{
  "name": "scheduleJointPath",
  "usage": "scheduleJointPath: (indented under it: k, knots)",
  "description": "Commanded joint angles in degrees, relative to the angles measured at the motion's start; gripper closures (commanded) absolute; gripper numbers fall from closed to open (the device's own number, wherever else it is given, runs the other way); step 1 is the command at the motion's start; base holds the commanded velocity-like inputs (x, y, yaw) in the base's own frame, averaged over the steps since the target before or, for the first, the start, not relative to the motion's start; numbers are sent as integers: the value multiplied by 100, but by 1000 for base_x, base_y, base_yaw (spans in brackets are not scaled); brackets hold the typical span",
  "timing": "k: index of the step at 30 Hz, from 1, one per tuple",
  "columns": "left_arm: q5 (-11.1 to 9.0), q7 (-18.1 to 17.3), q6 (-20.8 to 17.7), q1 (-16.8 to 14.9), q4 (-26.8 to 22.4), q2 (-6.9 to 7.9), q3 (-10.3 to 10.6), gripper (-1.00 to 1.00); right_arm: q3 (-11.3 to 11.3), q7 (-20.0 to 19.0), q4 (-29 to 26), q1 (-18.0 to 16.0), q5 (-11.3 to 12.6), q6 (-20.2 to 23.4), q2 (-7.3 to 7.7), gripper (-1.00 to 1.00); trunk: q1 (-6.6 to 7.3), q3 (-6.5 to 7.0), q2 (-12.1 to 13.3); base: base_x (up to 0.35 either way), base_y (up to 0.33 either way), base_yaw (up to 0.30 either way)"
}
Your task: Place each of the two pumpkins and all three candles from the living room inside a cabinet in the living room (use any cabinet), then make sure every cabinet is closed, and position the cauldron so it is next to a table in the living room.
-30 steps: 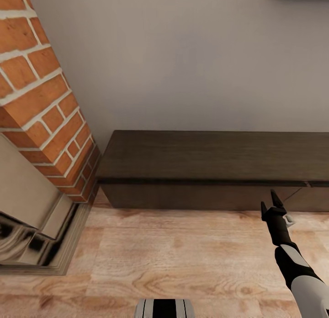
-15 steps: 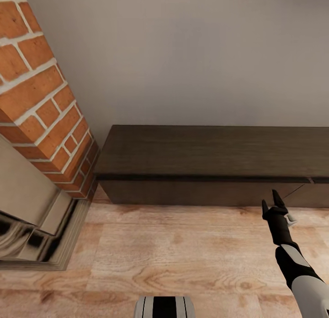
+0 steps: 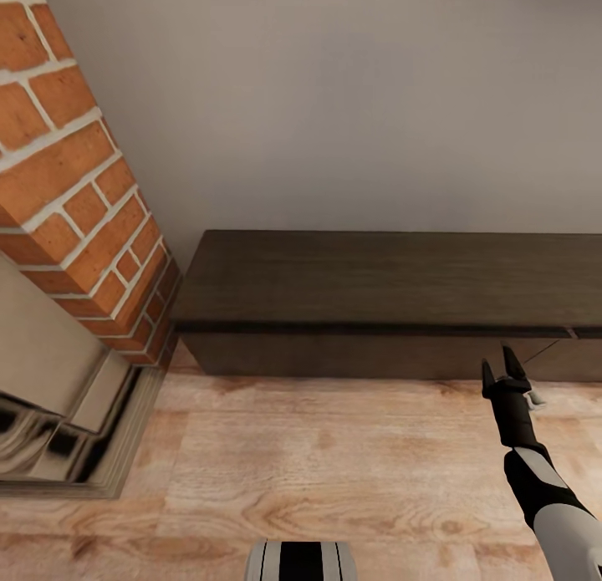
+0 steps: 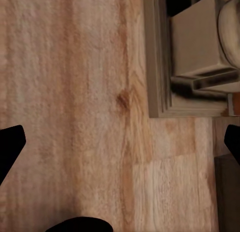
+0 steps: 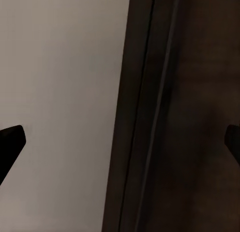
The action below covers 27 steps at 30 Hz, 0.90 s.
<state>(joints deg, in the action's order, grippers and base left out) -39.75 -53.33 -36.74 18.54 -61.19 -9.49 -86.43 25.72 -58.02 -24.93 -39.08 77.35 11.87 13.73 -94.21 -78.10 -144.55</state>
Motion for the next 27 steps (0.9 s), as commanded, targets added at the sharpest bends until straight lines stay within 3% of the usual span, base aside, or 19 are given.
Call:
scheduleJointPath:
  k: [1,14,22,27]
  knots:
    - [-30,4,-9,0,9,-4,0,-100,3,-18,5,-3,44,60,2,-100,-1,-3,-1,206,0,0]
    - [-48,-2,227,0,79,20,13,-100,3,-17,14,-3,39,52,6,-100,-1,-3,-1,83,0,0]
    - [-50,-10,218,0,74,25,20,-100,3,-16,22,-3,35,52,-1,-100,-22,-180,-12,3,0,0]
    - [-56,-10,208,0,66,23,20,-100,5,-16,23,-3,37,52,-1,-100,-22,-180,-12,0,0,0]
